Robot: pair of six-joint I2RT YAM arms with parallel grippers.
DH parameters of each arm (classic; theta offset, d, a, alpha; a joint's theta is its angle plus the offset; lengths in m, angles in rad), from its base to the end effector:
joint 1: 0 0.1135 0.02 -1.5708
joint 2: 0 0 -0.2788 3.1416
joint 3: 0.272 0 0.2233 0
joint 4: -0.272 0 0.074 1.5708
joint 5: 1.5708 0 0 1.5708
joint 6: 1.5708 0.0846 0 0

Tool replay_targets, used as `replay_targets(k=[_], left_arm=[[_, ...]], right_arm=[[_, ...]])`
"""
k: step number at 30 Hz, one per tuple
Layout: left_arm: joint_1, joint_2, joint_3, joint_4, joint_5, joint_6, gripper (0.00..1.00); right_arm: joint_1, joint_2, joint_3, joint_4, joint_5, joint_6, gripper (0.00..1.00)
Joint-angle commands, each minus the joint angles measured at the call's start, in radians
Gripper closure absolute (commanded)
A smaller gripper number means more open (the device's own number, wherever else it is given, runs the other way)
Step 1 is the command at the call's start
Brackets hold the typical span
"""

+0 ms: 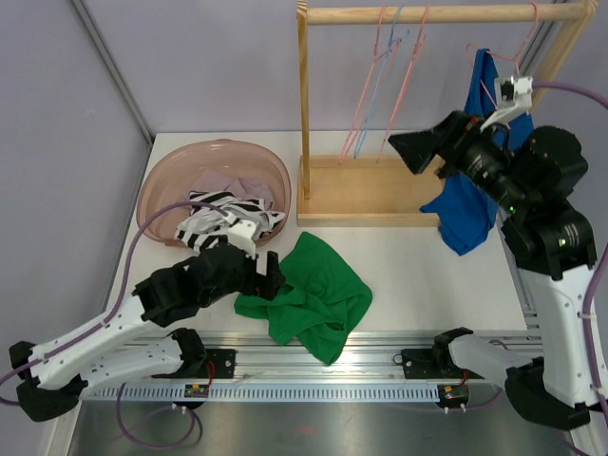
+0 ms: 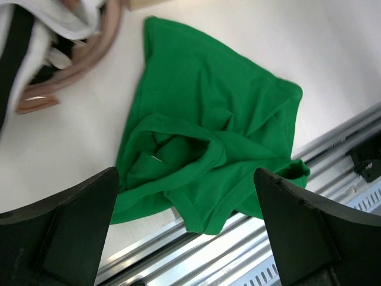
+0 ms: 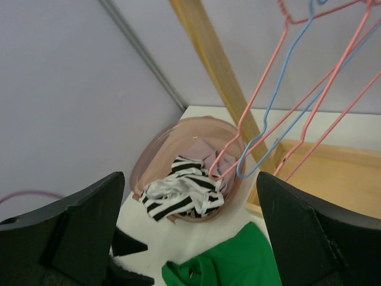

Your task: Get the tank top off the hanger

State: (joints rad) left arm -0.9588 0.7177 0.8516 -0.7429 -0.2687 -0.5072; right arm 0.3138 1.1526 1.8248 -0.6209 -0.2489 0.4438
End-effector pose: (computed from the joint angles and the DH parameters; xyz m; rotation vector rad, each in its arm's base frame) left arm 0.1004 -0.1039 0.2960 0.3417 2.1809 -0.5476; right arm 0.1776 0.0796 0.5572 -0.1037 1.5709 0.7890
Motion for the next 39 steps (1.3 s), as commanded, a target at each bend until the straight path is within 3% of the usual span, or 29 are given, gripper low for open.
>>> replay_targets(k=[1,3,10,17,23,25,26,27,28,31,35,39], left_arm=[[-0.112,0.109,0.033,0.099,-0.082,-0.039,0.01],[-0.176,0.164,0.043,0.106,-0.107,-0.044,0.01],[-0.225,0.461,-0.015,0.253,-0.054,-0.06,0.01],[-0.236,0.624,-0.098,0.421,-0.01,-0.09,0.01],[-0.236,0.802,-0.144,0.542,-0.021,-0.129,0.01],[-0.244,0.883,-0.149,0.566,-0.021,-0.145,0.12],[-0.248,0.903,-0.151,0.574,-0.023,-0.151,0.24],[-0.258,0.923,-0.151,0.577,-0.029,-0.163,0.5],[-0.261,0.945,-0.151,0.576,-0.044,-0.174,0.66],[-0.267,0.939,-0.155,0.536,-0.096,-0.217,1.0],[-0.268,0.817,-0.154,0.364,-0.251,-0.326,1.0],[-0.262,0.66,-0.119,0.058,-0.458,-0.583,1.0]], right_arm=[[-0.004,-0.12,-0.186,0.009,-0.177,-0.068,0.01],[-0.002,-0.232,-0.272,0.026,-0.223,-0.07,0.0],[-0.004,-0.533,-0.561,0.021,-0.342,-0.07,0.01],[-0.002,-0.652,-0.544,-0.141,-0.326,-0.139,0.01],[-0.002,-0.688,-0.57,-0.132,-0.374,-0.139,0.01],[-0.004,-0.697,-0.602,-0.109,-0.378,-0.117,0.01],[-0.004,-0.703,-0.611,-0.093,-0.382,-0.116,0.01],[-0.002,-0.705,-0.624,-0.088,-0.386,-0.113,0.01],[-0.004,-0.705,-0.627,-0.085,-0.383,-0.114,0.01],[-0.004,-0.708,-0.628,-0.086,-0.38,-0.116,0.0],[-0.002,-0.712,-0.619,-0.086,-0.38,-0.123,0.01],[-0.002,-0.712,-0.614,-0.086,-0.378,-0.125,0.01]])
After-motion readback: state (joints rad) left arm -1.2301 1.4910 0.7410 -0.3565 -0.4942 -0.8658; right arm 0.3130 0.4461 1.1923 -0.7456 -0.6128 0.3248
